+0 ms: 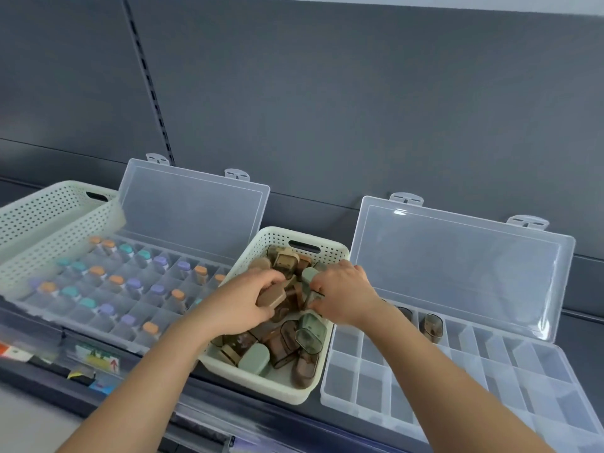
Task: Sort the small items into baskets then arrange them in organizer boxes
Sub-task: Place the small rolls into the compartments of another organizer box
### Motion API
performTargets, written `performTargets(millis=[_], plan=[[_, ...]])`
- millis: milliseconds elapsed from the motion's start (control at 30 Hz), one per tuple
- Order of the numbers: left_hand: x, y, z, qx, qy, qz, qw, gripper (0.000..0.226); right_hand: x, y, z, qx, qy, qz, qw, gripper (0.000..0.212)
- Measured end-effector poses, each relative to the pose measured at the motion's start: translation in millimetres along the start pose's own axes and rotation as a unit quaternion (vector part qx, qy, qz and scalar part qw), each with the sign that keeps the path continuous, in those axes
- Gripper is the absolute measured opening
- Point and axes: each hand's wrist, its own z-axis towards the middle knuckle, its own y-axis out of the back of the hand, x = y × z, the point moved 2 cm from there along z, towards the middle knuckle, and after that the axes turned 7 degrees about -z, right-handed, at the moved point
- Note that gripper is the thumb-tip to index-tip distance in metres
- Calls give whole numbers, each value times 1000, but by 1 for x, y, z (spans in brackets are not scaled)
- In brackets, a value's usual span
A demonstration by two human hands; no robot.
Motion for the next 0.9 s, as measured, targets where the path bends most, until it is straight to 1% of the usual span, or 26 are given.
performTargets(millis=[67, 167, 233, 300, 333, 400, 500, 533, 600, 733, 833, 900], plan=[[-1, 1, 0, -17, 3, -42, 999, 58, -1, -1, -3, -3, 8, 43, 999, 22], [-2, -1, 4, -36, -4, -89, 995, 45, -3, 0, -10, -28, 7, 126, 992, 30], [-4, -3, 6, -39, -13, -118, 992, 39, -7, 4, -16, -82, -21, 214, 973, 31], [-9, -5, 7, -46, -20, -168, 985, 42, -13, 9, -22, -147, -39, 270, 951, 27], [-10, -6, 9, -51, -19, -198, 979, 45, -16, 10, -25, -165, -48, 291, 941, 25], [-15, -10, 14, -59, -12, -242, 968, 49, -24, 8, -30, -167, -79, 332, 925, 25], [-25, -17, 23, -69, -16, -268, 961, 34, -38, 0, -38, -139, -127, 401, 896, 27], [-31, -19, 26, -70, -22, -281, 957, 33, -43, -2, -42, -128, -133, 428, 885, 28], [-45, -25, 30, -64, -35, -299, 951, 36, -52, -4, -52, -113, -134, 468, 866, 32], [-78, -38, 40, -12, -72, -243, 967, 52, -74, -7, -71, -134, -145, 472, 859, 37], [-100, -52, 48, 34, -87, -152, 984, 68, -93, -10, -86, -171, -163, 451, 861, 40], [-117, -61, 53, 46, -109, -87, 989, 74, -106, -13, -97, -190, -187, 428, 864, 41]])
